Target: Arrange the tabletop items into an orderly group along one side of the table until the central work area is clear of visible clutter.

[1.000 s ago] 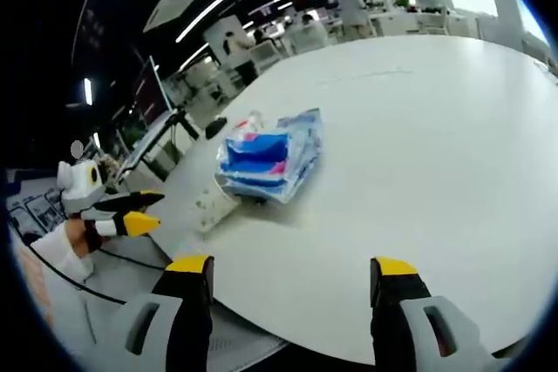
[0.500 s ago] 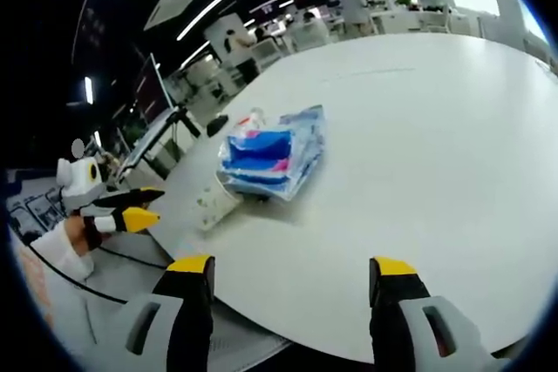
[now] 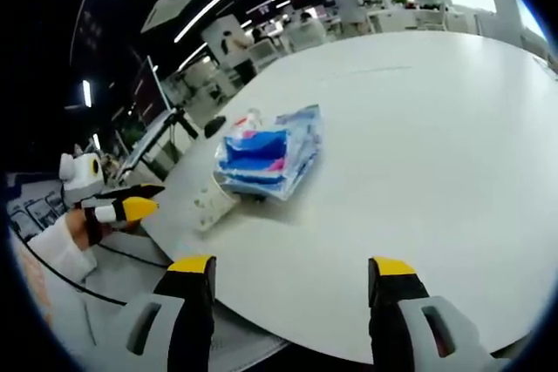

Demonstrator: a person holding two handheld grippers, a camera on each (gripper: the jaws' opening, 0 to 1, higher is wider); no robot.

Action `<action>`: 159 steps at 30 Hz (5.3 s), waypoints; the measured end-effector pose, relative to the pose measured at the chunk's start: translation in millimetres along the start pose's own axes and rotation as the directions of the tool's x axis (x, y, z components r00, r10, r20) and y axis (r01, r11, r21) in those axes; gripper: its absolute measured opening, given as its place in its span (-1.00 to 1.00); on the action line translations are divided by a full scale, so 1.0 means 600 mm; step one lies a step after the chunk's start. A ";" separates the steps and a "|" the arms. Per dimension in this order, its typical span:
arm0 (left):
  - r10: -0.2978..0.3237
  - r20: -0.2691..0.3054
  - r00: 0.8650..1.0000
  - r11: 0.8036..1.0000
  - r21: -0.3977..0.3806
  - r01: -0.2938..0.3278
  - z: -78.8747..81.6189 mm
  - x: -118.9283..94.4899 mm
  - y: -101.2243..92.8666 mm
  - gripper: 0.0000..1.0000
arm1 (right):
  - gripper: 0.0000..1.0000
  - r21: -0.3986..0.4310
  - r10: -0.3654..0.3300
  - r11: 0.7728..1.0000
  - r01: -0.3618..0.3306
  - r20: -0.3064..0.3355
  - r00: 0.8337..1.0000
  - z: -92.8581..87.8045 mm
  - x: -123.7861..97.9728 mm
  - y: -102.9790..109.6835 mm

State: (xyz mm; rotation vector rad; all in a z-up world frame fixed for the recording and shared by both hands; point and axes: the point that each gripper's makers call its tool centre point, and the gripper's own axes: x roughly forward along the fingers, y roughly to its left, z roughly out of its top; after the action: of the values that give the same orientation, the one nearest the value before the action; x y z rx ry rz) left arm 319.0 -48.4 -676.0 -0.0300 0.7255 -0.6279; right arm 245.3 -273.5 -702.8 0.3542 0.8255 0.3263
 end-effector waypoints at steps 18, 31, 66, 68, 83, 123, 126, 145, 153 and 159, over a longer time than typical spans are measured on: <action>0.024 0.007 1.000 1.000 -0.017 -0.024 0.045 0.011 0.032 0.49 | 0.40 0.011 0.008 1.000 -0.008 -0.020 1.000 -0.006 0.009 -0.005; 0.044 -0.005 0.999 0.997 -0.061 -0.044 0.084 0.045 0.059 0.42 | 0.32 0.000 0.031 1.000 -0.031 -0.050 0.998 -0.009 0.020 -0.003; 0.077 -0.084 0.993 0.992 -0.097 -0.085 0.159 0.176 0.097 0.25 | 0.29 0.044 0.059 0.997 -0.058 -0.032 0.998 -0.006 0.026 -0.002; 0.069 -0.092 0.993 0.991 -0.110 -0.079 0.159 0.185 0.096 0.25 | 0.29 0.047 0.061 0.997 -0.060 -0.028 0.998 -0.005 0.026 -0.002; 0.088 -0.144 0.986 0.988 -0.117 -0.106 0.183 0.225 0.111 0.21 | 0.27 0.092 0.048 0.995 -0.048 0.000 0.999 -0.010 0.026 -0.020; 0.155 -0.215 0.964 0.972 -0.143 -0.188 0.158 0.339 0.139 0.10 | 0.24 0.231 0.044 0.971 -0.054 0.048 0.998 -0.023 0.018 -0.032; 0.165 -0.215 0.963 0.968 -0.153 -0.200 0.156 0.344 0.142 0.07 | 0.23 0.236 0.042 0.970 -0.053 0.049 0.998 -0.023 0.017 -0.031; 0.253 -0.180 0.951 0.946 -0.160 -0.282 0.160 0.345 0.151 -0.20 | 0.22 0.234 0.045 0.970 -0.060 0.070 0.997 -0.005 0.018 -0.025; 0.251 -0.116 0.961 0.948 -0.172 -0.268 0.173 0.290 0.152 -0.23 | 0.21 0.236 0.048 0.969 -0.074 0.113 0.992 0.005 0.001 -0.020; 0.256 -0.058 0.965 0.952 -0.159 -0.262 0.195 0.241 0.156 -0.24 | 0.21 0.202 0.060 0.976 -0.085 0.126 0.990 0.007 -0.007 -0.009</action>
State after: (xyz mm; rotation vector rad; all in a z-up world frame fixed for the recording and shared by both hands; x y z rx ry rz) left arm 524.9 -72.3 -697.9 -0.0754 0.8005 -0.3161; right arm 246.7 -280.6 -699.6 0.5937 0.7317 0.2847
